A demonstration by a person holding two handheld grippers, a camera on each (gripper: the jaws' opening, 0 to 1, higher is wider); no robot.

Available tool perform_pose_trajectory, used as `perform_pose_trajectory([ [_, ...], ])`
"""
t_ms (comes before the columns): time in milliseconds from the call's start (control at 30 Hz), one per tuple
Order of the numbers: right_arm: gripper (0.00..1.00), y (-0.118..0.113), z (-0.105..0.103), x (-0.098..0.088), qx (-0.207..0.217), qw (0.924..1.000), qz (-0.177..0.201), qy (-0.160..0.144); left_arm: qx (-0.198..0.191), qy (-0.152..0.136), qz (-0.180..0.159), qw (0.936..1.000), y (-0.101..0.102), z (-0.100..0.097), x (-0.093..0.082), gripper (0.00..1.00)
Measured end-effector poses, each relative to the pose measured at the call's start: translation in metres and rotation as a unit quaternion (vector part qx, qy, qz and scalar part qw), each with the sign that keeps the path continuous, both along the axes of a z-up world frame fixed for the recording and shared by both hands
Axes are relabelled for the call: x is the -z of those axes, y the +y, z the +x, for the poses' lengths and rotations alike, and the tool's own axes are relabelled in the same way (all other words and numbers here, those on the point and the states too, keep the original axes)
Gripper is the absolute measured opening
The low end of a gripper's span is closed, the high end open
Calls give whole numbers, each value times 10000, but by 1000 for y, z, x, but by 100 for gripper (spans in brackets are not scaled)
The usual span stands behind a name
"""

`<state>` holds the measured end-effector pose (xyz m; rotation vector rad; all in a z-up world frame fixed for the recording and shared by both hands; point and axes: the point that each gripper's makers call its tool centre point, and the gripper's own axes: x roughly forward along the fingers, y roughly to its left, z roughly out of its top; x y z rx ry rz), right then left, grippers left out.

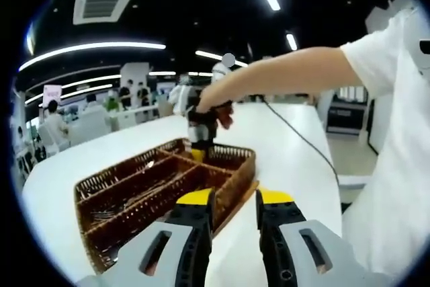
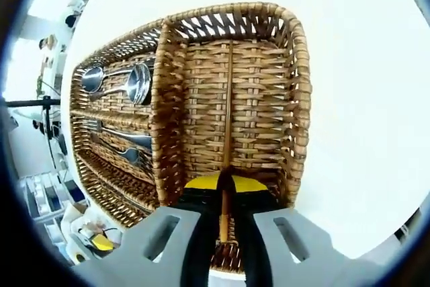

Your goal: Arrange the knives, forks, and spoons in their matching storage slots by inserting each utensil handle-first until every utensil is classified and aligned in the correct compartment

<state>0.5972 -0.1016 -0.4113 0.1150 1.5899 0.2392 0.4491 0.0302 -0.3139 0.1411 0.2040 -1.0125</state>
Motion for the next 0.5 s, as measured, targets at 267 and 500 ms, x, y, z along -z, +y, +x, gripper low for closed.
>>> perform_pose_trajectory([
  [267, 5, 0, 1, 0, -93, 9999, -47, -48, -4, 4, -7, 10000, -1, -1, 0, 23],
  [500, 9, 0, 3, -1, -150, 9998, 17, -119, -4, 0, 11, 10000, 0, 0, -1, 23],
])
